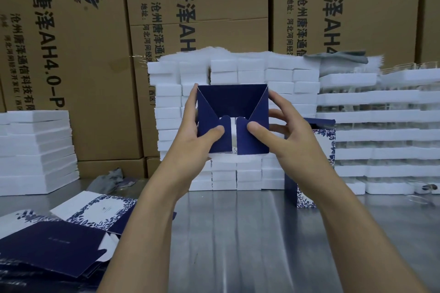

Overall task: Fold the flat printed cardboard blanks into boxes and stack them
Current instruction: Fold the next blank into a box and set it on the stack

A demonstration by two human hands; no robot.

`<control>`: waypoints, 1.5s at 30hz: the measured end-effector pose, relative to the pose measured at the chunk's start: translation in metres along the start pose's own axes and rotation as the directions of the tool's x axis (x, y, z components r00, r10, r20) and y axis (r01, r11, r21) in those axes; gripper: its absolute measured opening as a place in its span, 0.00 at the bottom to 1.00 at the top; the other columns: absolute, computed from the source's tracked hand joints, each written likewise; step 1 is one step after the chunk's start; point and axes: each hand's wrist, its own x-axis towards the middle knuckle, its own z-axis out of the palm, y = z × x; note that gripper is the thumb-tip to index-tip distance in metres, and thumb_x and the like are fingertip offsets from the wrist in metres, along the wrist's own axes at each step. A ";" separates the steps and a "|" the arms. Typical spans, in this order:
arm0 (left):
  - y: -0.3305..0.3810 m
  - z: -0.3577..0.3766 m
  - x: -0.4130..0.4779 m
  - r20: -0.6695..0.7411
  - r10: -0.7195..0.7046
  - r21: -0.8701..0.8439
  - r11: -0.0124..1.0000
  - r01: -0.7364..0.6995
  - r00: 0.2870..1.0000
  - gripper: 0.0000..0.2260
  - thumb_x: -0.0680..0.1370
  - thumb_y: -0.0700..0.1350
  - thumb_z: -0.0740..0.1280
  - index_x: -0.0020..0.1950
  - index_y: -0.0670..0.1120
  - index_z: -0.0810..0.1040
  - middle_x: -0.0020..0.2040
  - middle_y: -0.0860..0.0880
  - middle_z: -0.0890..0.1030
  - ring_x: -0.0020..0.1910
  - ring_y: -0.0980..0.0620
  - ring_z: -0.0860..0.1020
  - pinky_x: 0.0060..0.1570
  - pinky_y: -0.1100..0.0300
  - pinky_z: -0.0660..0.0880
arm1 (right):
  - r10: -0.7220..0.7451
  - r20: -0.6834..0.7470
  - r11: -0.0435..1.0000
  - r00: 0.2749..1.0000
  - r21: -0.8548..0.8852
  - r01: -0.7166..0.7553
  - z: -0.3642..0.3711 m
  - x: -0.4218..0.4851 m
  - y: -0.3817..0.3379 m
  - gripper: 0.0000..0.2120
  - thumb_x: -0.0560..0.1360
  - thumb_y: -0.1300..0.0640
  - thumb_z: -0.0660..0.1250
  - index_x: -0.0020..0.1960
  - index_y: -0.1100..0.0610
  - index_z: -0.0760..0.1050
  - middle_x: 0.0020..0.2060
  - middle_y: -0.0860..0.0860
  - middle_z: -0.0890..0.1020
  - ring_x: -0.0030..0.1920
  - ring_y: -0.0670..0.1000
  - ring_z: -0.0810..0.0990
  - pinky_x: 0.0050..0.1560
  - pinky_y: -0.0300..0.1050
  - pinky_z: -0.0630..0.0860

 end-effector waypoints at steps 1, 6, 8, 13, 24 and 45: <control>0.000 0.000 0.000 -0.002 -0.003 0.002 1.000 0.003 1.000 0.37 0.86 0.41 0.66 0.79 0.76 0.53 0.70 0.62 0.79 0.61 0.58 0.83 0.44 0.64 0.82 | -0.011 -0.018 1.000 1.000 0.014 0.011 0.002 0.000 0.001 0.28 0.79 0.45 0.75 0.73 0.27 0.69 0.66 0.39 0.80 0.64 0.45 0.82 0.56 0.48 0.85; 0.003 -0.003 0.000 0.013 0.012 0.009 1.000 -0.012 1.000 0.35 0.86 0.40 0.65 0.81 0.73 0.56 0.73 0.62 0.76 0.65 0.57 0.81 0.56 0.52 0.84 | -0.022 -0.043 1.000 0.999 0.020 0.023 -0.001 0.001 0.004 0.27 0.79 0.47 0.75 0.73 0.28 0.69 0.65 0.41 0.80 0.64 0.47 0.82 0.54 0.48 0.86; 0.005 -0.005 -0.001 0.041 0.010 0.015 1.000 -0.011 0.999 0.36 0.84 0.39 0.66 0.80 0.73 0.57 0.72 0.63 0.77 0.67 0.56 0.81 0.62 0.46 0.82 | -0.022 -0.032 1.000 0.999 0.016 0.022 -0.003 0.001 0.004 0.27 0.80 0.47 0.75 0.72 0.28 0.69 0.65 0.40 0.80 0.64 0.46 0.82 0.54 0.46 0.85; 0.009 -0.014 -0.006 0.256 0.000 0.000 1.000 0.000 0.967 0.47 0.71 0.34 0.61 0.80 0.74 0.54 0.77 0.65 0.71 0.76 0.53 0.72 0.68 0.44 0.77 | 0.002 -0.044 1.000 0.999 -0.005 -0.003 -0.007 0.001 0.005 0.27 0.81 0.48 0.73 0.73 0.28 0.68 0.67 0.42 0.79 0.64 0.48 0.82 0.54 0.49 0.85; 0.000 -0.008 -0.001 0.011 0.039 0.002 0.999 -0.039 0.999 0.40 0.79 0.47 0.76 0.81 0.72 0.57 0.72 0.60 0.78 0.68 0.51 0.81 0.59 0.49 0.83 | 0.042 0.158 0.998 0.986 0.045 -0.050 -0.006 0.000 -0.002 0.36 0.70 0.32 0.77 0.73 0.23 0.65 0.68 0.35 0.78 0.67 0.45 0.81 0.61 0.53 0.82; -0.012 0.006 0.002 -0.146 0.022 -0.027 0.999 -0.027 0.989 0.38 0.81 0.34 0.72 0.77 0.71 0.64 0.68 0.57 0.80 0.62 0.52 0.83 0.48 0.55 0.85 | -0.046 -0.099 0.994 0.994 -0.102 0.036 0.009 -0.001 0.014 0.40 0.71 0.55 0.83 0.69 0.25 0.66 0.58 0.37 0.80 0.55 0.36 0.82 0.42 0.36 0.82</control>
